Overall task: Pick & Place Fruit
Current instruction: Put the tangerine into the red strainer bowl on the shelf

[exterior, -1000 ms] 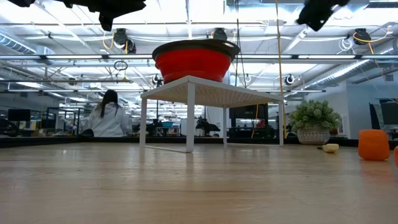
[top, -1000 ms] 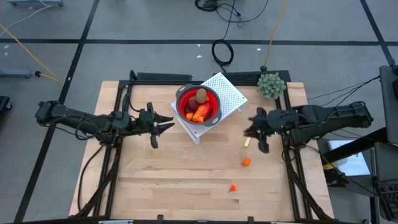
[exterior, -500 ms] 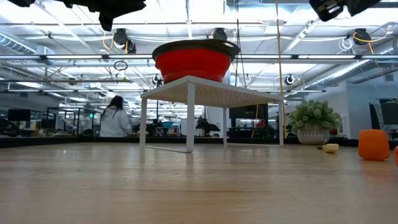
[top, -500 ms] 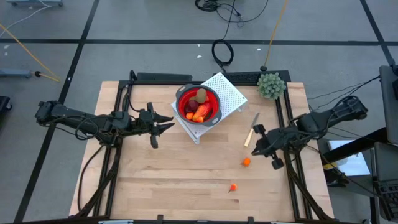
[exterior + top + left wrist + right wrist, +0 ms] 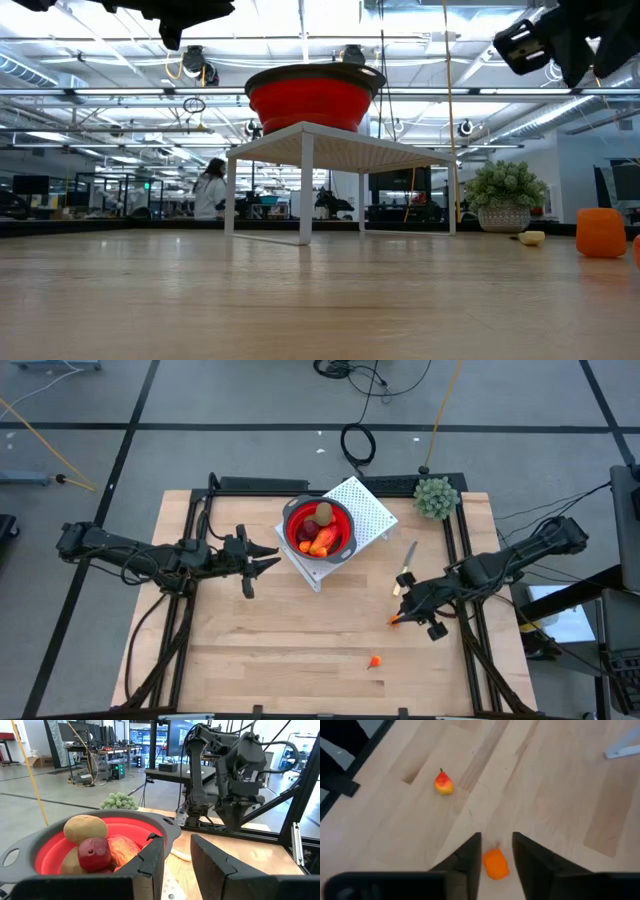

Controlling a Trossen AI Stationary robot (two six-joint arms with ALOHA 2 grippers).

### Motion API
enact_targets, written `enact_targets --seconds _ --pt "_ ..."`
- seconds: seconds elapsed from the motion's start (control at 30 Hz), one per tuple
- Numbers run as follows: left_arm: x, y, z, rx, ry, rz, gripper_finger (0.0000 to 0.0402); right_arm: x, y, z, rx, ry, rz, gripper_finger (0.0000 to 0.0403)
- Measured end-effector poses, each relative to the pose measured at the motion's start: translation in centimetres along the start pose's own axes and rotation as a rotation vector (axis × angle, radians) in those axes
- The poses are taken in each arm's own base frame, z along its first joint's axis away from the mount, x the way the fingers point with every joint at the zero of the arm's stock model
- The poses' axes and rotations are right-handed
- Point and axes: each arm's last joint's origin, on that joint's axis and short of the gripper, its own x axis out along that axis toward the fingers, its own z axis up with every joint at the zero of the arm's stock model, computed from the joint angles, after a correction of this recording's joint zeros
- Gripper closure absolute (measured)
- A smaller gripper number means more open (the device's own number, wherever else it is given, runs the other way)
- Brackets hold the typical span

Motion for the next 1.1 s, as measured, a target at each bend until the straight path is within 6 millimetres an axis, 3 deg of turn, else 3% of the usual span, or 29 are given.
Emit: enact_targets --seconds 0.3,0.5,1.1 --pt "0.0 0.0 0.0 -0.023 0.001 -0.017 0.0309 2.5 0.0 -2.0 -0.015 0.095 0.006 0.0205" --pt "0.0 -0.1 0.0 -0.044 0.002 -0.025 0.0309 4.3 -0.1 -3.7 -0.062 0.129 0.009 0.0156" --pt "0.0 -0.1 0.0 -0.063 -0.002 -0.026 0.0309 9.0 -0.3 -6.3 -0.091 0.166 0.001 0.0149"
